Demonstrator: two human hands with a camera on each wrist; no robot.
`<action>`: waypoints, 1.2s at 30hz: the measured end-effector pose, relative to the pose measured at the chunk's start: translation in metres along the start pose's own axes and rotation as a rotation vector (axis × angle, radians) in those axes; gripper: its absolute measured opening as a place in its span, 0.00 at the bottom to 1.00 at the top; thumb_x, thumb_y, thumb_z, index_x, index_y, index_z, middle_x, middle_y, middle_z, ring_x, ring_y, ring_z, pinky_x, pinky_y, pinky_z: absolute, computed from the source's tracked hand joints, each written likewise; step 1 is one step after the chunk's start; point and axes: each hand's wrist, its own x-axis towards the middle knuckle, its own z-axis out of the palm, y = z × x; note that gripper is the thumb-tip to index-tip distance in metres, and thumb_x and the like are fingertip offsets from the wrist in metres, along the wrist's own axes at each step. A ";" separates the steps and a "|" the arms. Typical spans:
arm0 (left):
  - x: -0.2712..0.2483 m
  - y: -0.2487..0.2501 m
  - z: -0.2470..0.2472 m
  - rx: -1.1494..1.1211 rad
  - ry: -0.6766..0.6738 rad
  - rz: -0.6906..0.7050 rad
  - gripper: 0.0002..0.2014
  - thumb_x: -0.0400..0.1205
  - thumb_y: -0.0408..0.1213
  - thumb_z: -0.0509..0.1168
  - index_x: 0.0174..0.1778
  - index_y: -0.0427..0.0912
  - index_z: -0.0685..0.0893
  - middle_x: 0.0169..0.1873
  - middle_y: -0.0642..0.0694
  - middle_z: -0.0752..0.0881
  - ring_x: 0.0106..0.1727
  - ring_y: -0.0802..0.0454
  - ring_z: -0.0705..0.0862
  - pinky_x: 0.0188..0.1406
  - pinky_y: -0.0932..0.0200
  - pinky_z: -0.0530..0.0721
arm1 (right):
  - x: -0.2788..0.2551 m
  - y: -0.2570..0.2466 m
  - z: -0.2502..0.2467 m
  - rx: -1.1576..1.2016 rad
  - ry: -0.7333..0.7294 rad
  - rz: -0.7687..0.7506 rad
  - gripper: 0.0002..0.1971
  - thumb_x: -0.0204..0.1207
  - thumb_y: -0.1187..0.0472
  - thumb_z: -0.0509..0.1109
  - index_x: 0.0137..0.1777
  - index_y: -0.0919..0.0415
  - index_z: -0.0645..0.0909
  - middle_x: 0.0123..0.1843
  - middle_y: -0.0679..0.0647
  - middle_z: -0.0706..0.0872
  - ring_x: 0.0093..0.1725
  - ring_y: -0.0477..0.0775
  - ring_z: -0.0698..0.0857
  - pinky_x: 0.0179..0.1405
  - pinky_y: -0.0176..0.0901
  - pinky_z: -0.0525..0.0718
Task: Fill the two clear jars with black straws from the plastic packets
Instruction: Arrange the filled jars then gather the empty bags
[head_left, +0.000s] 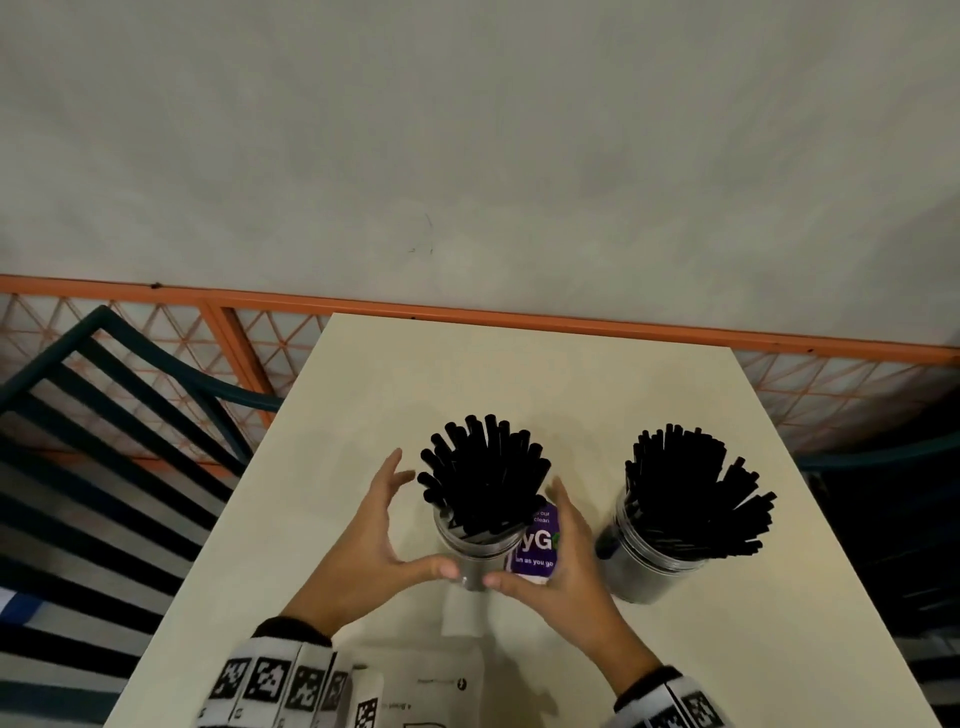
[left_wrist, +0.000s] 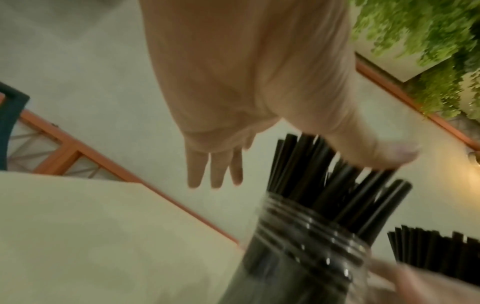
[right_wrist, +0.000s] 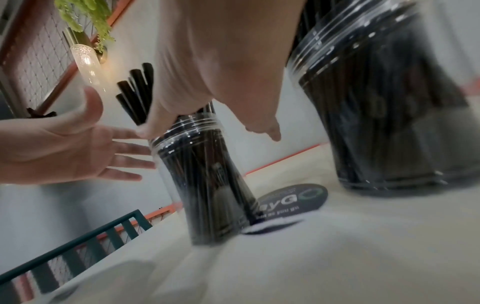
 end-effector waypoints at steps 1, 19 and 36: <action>-0.009 -0.002 -0.006 0.045 -0.008 -0.010 0.61 0.51 0.71 0.72 0.78 0.60 0.49 0.71 0.65 0.63 0.74 0.67 0.59 0.71 0.62 0.61 | -0.009 0.005 0.002 -0.004 0.000 0.019 0.64 0.45 0.22 0.71 0.81 0.45 0.49 0.78 0.47 0.61 0.78 0.47 0.59 0.78 0.53 0.66; -0.213 -0.079 -0.002 0.608 -0.112 0.177 0.14 0.75 0.67 0.57 0.44 0.65 0.79 0.42 0.69 0.80 0.41 0.72 0.79 0.39 0.77 0.76 | -0.156 0.028 0.079 -0.794 -0.575 -0.755 0.20 0.86 0.51 0.38 0.67 0.41 0.69 0.59 0.39 0.84 0.63 0.40 0.80 0.58 0.31 0.81; -0.237 -0.100 0.059 0.445 -0.040 -0.143 0.11 0.81 0.47 0.54 0.47 0.45 0.78 0.40 0.44 0.86 0.46 0.46 0.84 0.47 0.57 0.78 | -0.211 0.048 0.060 -0.830 -0.412 -0.678 0.29 0.71 0.38 0.58 0.70 0.50 0.69 0.60 0.44 0.75 0.60 0.45 0.71 0.66 0.39 0.64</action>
